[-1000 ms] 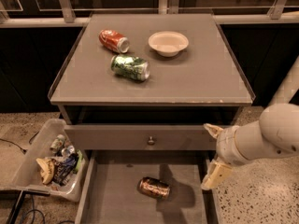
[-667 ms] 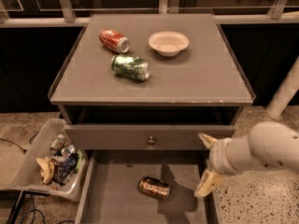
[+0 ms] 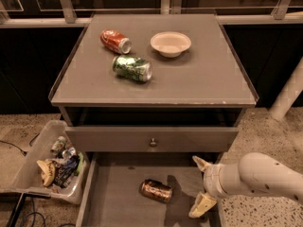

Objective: Pick orange can from middle drawer and place on counter

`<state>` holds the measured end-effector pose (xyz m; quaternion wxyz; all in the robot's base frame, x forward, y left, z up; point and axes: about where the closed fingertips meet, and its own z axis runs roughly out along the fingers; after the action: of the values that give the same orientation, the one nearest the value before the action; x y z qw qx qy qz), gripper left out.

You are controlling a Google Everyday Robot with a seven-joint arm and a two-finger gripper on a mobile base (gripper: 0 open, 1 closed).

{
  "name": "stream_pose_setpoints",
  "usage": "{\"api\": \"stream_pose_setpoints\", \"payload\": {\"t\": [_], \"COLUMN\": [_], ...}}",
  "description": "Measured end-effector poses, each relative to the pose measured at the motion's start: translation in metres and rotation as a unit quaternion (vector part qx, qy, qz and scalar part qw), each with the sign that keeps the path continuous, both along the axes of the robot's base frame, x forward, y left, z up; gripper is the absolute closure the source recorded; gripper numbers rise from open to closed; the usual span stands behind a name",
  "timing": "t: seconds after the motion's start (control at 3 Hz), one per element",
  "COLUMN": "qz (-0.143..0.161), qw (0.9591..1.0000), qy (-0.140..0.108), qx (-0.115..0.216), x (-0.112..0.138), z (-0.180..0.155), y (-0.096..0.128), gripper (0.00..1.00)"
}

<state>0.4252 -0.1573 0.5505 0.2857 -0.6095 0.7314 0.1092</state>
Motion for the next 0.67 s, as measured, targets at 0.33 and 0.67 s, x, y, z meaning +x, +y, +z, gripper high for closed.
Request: {"api": "stream_pose_setpoints", "payload": {"t": [0.33,0.67], "qz": [0.0,0.015], "qw": [1.0,0.9997], "qy": [0.0,0.018], "qx": [0.0,0.007], "x": [0.0,-0.004], "z": [0.0,-0.016], "y": [0.0,0.018], "gripper": [0.0,0.0]}}
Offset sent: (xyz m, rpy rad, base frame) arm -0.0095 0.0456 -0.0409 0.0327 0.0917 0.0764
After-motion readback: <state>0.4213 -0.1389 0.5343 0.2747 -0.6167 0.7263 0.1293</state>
